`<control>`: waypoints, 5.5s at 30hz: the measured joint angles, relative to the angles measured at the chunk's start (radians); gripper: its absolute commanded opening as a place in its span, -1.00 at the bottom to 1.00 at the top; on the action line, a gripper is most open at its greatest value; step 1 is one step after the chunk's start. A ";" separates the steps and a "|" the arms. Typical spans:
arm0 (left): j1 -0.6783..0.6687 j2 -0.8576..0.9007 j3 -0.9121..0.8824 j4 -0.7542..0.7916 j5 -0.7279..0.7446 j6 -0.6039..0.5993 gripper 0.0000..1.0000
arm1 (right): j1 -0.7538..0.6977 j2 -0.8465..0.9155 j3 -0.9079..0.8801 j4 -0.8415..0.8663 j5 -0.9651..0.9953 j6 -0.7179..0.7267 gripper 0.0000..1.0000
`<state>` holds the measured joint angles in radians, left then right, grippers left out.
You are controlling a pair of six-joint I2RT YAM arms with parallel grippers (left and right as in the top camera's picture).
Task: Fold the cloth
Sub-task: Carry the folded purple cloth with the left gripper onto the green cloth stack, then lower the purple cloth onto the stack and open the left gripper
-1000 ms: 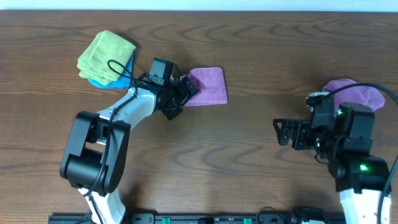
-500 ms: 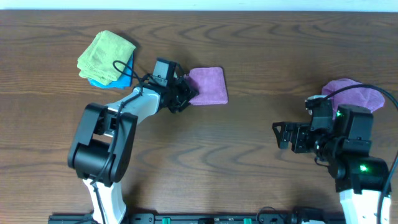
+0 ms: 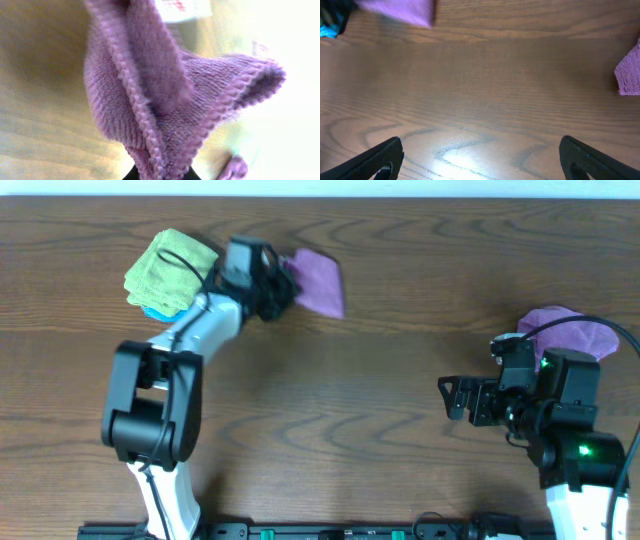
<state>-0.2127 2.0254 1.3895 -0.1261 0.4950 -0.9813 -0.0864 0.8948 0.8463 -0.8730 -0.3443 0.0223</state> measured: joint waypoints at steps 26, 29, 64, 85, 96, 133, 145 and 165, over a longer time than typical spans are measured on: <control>0.330 -0.016 0.344 -0.286 -0.198 0.254 -0.88 | 0.000 0.000 -0.002 0.000 0.000 0.000 0.99; 0.335 -0.016 0.344 -0.336 -0.212 0.281 -0.88 | 0.000 0.000 -0.002 0.000 0.000 0.000 0.99; 0.361 -0.016 0.344 -0.678 -0.531 0.357 0.75 | 0.000 0.000 -0.002 -0.001 0.000 0.000 0.98; 0.454 -0.142 0.344 -0.680 -0.343 0.380 -0.88 | 0.000 0.000 -0.002 -0.001 0.000 0.000 0.98; 0.431 -0.148 0.344 -0.578 -0.252 0.380 -0.88 | 0.000 0.000 -0.002 -0.001 0.000 0.000 0.99; 0.401 0.113 0.344 -0.368 -0.463 0.376 -0.88 | 0.000 0.000 -0.002 -0.001 0.000 0.000 0.99; 0.402 0.112 0.344 -0.344 -0.473 0.376 -0.57 | 0.000 0.000 -0.002 -0.001 0.000 0.000 0.99; 0.406 -0.194 0.344 -0.655 -0.456 0.467 0.90 | 0.000 0.000 -0.002 -0.001 0.000 0.000 0.99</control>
<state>0.1936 1.8317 1.7340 -0.7807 0.0391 -0.5148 -0.0864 0.8944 0.8440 -0.8742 -0.3439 0.0223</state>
